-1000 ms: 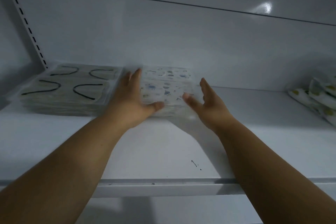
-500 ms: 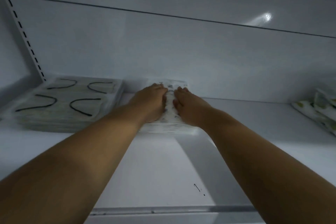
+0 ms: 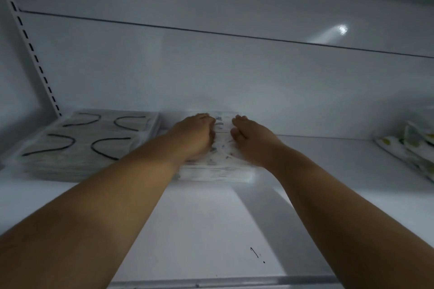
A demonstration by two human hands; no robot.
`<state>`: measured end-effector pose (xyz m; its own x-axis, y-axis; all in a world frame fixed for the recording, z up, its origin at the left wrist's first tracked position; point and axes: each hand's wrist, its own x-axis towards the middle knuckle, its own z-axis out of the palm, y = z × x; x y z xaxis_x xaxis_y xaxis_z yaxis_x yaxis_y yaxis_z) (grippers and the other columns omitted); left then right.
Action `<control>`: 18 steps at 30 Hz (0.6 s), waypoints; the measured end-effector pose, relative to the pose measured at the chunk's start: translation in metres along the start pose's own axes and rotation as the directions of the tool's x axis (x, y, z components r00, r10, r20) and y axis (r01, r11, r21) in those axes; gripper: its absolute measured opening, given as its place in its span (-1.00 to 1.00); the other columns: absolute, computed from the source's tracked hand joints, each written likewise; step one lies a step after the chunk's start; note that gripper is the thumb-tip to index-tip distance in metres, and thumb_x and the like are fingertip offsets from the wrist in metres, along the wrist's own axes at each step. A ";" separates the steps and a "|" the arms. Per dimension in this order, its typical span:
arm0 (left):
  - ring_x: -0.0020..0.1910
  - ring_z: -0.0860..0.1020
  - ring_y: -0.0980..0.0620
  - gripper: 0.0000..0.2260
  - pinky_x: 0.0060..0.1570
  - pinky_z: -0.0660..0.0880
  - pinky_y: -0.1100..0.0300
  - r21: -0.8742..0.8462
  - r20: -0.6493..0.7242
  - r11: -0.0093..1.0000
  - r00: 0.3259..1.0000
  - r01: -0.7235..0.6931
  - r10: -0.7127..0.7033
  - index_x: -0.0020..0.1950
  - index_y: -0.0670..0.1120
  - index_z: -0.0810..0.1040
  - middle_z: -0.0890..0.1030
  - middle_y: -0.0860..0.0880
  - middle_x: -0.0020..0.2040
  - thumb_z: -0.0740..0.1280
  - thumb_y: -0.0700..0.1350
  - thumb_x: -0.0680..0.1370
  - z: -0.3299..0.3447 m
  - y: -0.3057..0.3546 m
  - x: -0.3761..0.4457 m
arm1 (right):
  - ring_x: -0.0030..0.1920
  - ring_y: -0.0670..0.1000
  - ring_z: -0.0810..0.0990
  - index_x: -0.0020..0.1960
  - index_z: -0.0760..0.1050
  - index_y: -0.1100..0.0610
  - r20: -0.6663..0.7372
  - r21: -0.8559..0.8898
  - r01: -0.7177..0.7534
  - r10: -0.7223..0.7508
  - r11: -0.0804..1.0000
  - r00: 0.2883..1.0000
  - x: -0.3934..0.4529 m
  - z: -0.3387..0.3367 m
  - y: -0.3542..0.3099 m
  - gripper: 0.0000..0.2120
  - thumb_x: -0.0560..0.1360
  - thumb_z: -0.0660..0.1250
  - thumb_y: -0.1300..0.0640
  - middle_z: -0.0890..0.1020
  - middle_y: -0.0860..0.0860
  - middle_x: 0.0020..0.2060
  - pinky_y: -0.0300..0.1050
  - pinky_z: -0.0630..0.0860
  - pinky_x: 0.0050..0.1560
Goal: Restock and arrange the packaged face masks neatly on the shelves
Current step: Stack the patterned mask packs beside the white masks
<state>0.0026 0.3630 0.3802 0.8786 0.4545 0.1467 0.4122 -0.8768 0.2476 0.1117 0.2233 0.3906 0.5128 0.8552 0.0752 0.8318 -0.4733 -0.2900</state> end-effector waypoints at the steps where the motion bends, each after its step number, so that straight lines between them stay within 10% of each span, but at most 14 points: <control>1: 0.51 0.31 -0.10 -0.60 0.46 0.27 0.05 -0.008 -0.014 1.000 1.000 -0.001 0.000 0.51 -0.08 0.36 0.33 -0.08 0.55 0.15 -0.04 0.68 -0.004 0.002 -0.001 | 0.59 -0.03 0.07 0.58 0.18 0.15 -0.030 -0.004 0.001 -0.002 1.000 1.000 -0.004 -0.005 0.001 -0.54 0.72 0.01 0.04 0.16 0.04 0.60 -0.27 -0.03 0.47; 6: 0.35 0.45 -0.11 -0.63 0.31 0.38 0.05 0.059 -0.159 0.993 0.981 -0.107 0.115 0.46 -0.03 0.43 0.48 -0.05 0.42 0.21 -0.06 0.65 -0.018 0.027 -0.023 | 0.55 -0.02 0.19 0.58 0.18 0.10 -0.189 -0.025 -0.039 0.033 0.999 0.981 -0.019 -0.042 0.017 -0.52 0.70 0.08 0.02 0.25 0.00 0.56 -0.18 0.09 0.49; 18: 0.39 0.35 -0.02 -0.61 0.34 0.34 0.10 0.000 -0.013 0.953 0.953 -0.303 0.303 0.50 0.03 0.32 0.40 0.02 0.44 0.14 0.04 0.67 0.005 0.156 -0.037 | 0.31 -0.01 0.50 0.47 0.37 0.04 -0.428 0.007 -0.111 0.104 0.994 0.898 -0.092 -0.095 0.075 -0.58 0.64 0.21 -0.02 0.48 -0.02 0.38 -0.23 0.35 0.18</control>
<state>0.0353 0.2089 0.4087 0.9590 0.1695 0.2273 0.1267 -0.9733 0.1913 0.1472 0.0891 0.4528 0.6376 0.6280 0.4461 0.7679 -0.5641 -0.3034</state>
